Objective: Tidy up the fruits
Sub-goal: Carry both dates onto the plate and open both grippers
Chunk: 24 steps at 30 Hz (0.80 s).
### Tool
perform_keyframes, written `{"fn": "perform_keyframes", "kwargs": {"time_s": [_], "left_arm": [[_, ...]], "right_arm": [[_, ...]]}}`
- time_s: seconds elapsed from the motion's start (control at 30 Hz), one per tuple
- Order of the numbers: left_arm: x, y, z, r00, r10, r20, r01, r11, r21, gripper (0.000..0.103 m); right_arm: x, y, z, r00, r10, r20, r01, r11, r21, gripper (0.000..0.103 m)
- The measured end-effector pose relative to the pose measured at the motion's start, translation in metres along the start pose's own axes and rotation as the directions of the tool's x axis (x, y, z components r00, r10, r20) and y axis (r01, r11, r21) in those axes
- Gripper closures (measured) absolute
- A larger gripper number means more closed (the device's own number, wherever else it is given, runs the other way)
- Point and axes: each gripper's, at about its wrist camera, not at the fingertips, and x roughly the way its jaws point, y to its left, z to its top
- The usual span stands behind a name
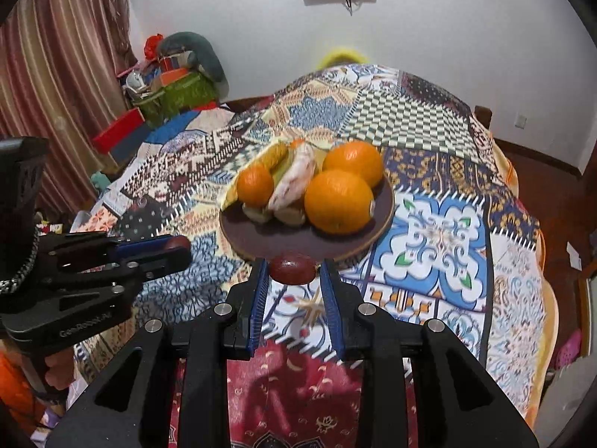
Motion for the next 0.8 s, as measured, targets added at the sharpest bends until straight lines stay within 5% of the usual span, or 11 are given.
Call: {"fn": "perform_keyframes", "kwargs": {"time_s": [0.3, 0.8], "left_arm": [[0.01, -0.001, 0.024, 0.999, -0.013, 0.035, 0.012, 1.0, 0.023, 0.084], [0.056, 0.019, 0.027, 0.999, -0.042, -0.034, 0.041, 0.999, -0.018, 0.084]], "right_arm": [[0.028, -0.005, 0.015, 1.0, -0.001, -0.018, 0.001, 1.0, -0.019, 0.077], [0.059, -0.006, 0.009, 0.997, 0.01, -0.082, -0.014, 0.999, -0.043, 0.076]]}}
